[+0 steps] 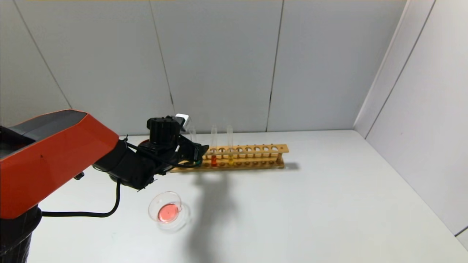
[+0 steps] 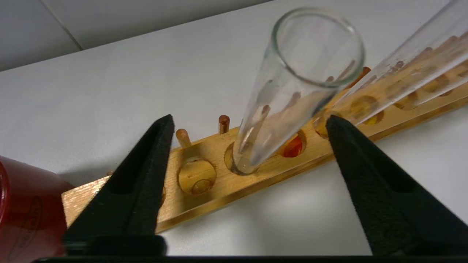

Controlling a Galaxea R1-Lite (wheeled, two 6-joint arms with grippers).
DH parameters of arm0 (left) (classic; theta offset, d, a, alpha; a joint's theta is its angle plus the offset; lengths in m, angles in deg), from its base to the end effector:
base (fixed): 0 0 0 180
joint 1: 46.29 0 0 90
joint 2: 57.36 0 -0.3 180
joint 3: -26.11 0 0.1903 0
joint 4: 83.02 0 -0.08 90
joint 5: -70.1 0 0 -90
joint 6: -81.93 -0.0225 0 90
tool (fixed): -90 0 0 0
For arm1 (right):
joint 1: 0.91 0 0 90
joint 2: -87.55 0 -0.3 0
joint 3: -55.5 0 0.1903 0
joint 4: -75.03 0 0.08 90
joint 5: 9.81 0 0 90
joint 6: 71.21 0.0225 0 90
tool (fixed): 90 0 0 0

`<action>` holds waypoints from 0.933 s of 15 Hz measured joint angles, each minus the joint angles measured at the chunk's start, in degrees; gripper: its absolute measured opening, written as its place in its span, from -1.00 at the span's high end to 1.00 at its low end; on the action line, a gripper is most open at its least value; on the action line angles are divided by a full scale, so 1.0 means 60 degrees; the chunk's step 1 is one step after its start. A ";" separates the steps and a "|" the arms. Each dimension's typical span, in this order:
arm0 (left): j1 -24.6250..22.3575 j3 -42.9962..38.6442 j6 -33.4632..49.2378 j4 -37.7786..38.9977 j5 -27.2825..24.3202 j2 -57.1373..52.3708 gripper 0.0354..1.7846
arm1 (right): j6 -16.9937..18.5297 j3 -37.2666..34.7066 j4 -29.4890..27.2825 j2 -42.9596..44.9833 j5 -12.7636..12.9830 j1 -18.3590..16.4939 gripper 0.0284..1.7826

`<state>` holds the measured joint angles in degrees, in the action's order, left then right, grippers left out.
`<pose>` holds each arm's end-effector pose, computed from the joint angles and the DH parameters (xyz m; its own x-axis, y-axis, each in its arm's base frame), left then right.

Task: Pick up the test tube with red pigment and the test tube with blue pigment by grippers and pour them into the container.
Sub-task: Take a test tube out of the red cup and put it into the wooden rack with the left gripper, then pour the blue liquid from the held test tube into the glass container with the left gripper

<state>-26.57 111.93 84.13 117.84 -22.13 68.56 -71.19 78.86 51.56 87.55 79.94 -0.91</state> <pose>0.3935 -0.1420 0.0866 0.8750 -0.3550 -0.3293 0.3596 0.9318 -0.0491 -0.0228 0.0001 0.0753 1.0000 0.0044 -0.0019 -0.0044 1.0000 0.0004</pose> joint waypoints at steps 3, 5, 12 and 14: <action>0.0033 0.0138 -0.0008 0.0213 0.0061 0.0150 0.09 | 0.0004 0.0000 0.0000 0.0000 0.0000 0.0000 -0.96; 0.0037 0.0152 -0.0022 0.0473 0.0102 0.0197 0.47 | 0.0000 0.0000 0.0000 0.0000 0.0000 0.0000 -0.96; 0.0098 -0.0030 -0.0100 0.1650 0.0106 0.0063 0.67 | 0.0000 0.0000 0.0000 0.0000 0.0000 0.0000 -0.96; 0.0112 -0.0014 -0.0114 0.1650 0.0106 -0.0209 0.67 | 0.0008 0.0000 0.0000 0.0000 0.0000 0.0000 -0.96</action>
<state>-25.90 111.84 83.44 127.74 -21.50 67.31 -71.14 78.86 51.56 87.55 79.94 -0.91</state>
